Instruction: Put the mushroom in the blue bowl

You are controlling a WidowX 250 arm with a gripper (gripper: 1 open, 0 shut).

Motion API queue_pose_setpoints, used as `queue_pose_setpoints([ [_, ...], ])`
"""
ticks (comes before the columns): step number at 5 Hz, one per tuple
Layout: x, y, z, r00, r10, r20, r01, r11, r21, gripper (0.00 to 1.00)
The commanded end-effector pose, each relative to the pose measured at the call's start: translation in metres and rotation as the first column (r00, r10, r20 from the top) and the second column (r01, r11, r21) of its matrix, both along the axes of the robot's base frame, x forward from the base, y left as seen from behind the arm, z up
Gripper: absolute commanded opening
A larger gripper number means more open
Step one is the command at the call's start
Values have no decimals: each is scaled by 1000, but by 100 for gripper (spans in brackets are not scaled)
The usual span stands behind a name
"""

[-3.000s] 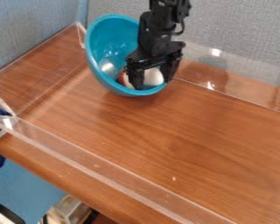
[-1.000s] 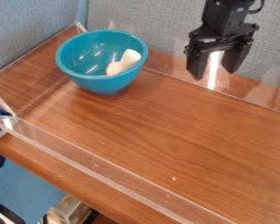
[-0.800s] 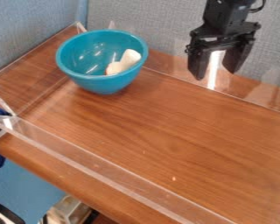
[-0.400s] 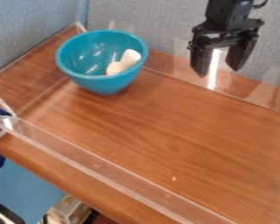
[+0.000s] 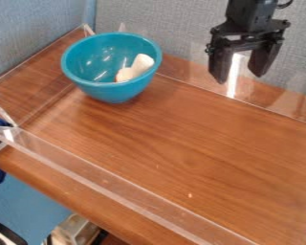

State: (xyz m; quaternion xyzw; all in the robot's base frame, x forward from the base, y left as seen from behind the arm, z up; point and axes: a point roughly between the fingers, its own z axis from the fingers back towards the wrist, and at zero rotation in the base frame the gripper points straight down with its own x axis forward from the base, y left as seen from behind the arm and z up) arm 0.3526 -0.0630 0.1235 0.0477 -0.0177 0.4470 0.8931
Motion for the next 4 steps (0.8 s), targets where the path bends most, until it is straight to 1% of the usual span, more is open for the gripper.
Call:
queue_pose_setpoints([
  [1, 7, 3, 16, 999, 1, 49, 0, 1000, -15, 100],
  [3, 7, 4, 10, 1000, 12, 9, -12, 999, -48, 100],
  [4, 22, 8, 7, 999, 45, 20, -44, 998, -52, 100],
])
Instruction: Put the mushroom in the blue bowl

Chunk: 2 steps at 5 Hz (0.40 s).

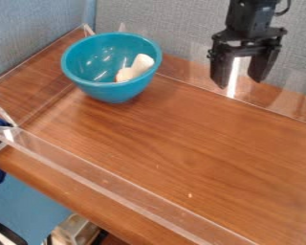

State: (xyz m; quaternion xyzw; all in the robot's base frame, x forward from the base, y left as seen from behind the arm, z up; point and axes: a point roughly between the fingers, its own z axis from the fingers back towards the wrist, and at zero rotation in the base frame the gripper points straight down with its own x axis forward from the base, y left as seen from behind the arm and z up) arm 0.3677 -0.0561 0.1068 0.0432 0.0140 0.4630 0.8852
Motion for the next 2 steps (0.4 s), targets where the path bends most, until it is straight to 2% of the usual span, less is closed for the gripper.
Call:
queue_pose_setpoints([
  [1, 20, 8, 18, 996, 47, 77, -46, 999, -13, 100],
  [2, 26, 19, 14, 994, 73, 82, -73, 997, -7, 100],
])
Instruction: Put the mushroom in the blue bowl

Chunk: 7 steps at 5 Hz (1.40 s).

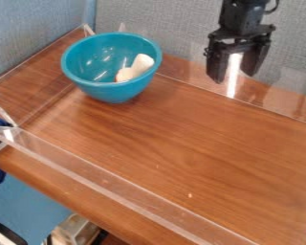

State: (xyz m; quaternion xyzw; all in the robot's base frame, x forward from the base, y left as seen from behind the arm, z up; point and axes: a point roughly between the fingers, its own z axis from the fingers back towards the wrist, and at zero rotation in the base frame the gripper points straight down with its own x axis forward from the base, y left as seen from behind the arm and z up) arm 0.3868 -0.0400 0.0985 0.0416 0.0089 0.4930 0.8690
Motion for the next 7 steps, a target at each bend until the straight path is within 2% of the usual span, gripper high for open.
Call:
queue_pose_setpoints([
  [1, 11, 12, 16, 997, 26, 69, -26, 1000, 3, 100],
  [3, 24, 14, -7, 998, 37, 50, -39, 999, 25, 100],
  [5, 30, 14, -24, 998, 48, 33, -49, 998, 38, 100],
  [6, 32, 15, -28, 998, 51, 29, -52, 998, 43, 0],
  [7, 31, 15, -28, 998, 52, 28, -53, 998, 43, 0],
])
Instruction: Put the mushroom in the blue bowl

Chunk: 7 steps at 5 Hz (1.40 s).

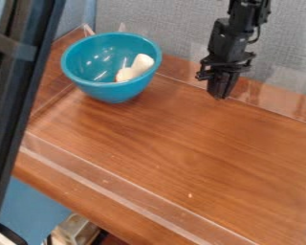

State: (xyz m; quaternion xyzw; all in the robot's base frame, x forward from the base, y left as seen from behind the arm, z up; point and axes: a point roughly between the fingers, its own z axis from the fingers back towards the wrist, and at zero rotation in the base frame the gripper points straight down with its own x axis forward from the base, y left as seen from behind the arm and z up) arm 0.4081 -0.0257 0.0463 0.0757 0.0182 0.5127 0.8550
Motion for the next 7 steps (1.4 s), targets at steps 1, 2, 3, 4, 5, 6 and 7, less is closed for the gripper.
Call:
queue_pose_setpoints([
  [1, 8, 2, 31, 997, 4, 75, -3, 1000, -18, 0],
  [2, 7, 4, 39, 997, 4, 75, -2, 1000, -31, 0],
  [3, 5, 6, 47, 997, 5, 76, -2, 999, -45, 0],
  [4, 4, 8, 56, 997, 8, 79, -3, 998, -61, 0],
  [5, 3, 12, 71, 996, 11, 85, -4, 996, -86, 0],
  [6, 0, 17, 86, 995, 20, 96, -9, 994, -111, 0],
  [7, -5, 25, 107, 992, 49, 117, -33, 990, -137, 0],
])
